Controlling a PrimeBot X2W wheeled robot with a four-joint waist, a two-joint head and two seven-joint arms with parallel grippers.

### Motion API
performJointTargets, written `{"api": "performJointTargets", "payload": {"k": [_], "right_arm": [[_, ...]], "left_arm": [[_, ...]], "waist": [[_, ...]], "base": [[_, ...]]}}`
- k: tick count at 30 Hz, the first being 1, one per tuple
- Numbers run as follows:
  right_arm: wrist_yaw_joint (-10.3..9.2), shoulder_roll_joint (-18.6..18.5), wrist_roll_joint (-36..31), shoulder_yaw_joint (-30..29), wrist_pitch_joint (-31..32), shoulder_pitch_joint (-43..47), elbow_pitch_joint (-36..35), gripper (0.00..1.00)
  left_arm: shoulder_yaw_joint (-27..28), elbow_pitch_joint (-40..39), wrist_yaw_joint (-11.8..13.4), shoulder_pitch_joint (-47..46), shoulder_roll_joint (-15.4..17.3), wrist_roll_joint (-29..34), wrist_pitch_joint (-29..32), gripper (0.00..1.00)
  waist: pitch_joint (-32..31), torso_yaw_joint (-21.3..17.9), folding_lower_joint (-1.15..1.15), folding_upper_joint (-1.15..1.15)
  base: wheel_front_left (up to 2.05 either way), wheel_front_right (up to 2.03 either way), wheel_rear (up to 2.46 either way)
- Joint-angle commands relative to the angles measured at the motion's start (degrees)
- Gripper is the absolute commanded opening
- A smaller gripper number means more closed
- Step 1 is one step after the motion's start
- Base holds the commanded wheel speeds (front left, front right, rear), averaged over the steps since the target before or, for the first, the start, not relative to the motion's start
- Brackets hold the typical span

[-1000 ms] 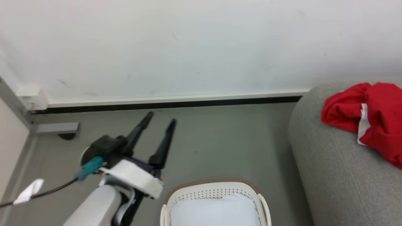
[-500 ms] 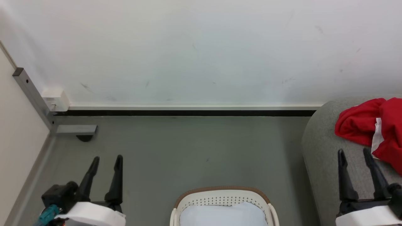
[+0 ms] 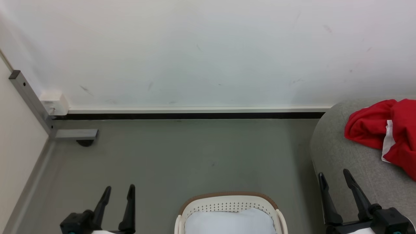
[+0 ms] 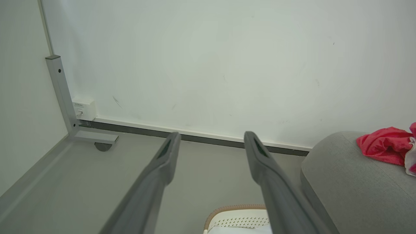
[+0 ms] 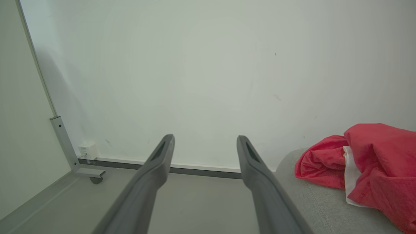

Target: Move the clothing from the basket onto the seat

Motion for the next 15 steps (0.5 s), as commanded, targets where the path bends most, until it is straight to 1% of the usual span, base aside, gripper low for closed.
{"api": "performJointTargets", "payload": {"k": [1, 8, 15], "right_arm": [[-0.12, 0.1, 0.6, 0.0, -0.2, 0.7, 0.2, 1.0], [-0.11, 0.1, 2.5, -0.1, -0.2, 0.9, 0.8, 1.0], [-0.11, 0.1, 3.3, 0.0, -0.2, 0.5, 2.6, 1.0]], "left_arm": [[0.9, 0.1, -0.4, 0.5, -0.3, 1.4, 0.0, 1.0], [3.7, -0.5, -1.9, -0.2, -1.5, 4.4, 0.0, 1.0], [5.2, -1.7, -2.6, -0.7, -2.3, 5.9, 0.0, 1.0]], "waist": [[0.0, 0.3, 0.0, 0.0], [0.0, 1.0, 0.0, 0.0], [0.0, 1.5, 0.0, 0.0]], "base": [[0.0, 0.0, 0.0], [0.0, 0.0, 0.0], [0.0, 0.0, 0.0]]}}
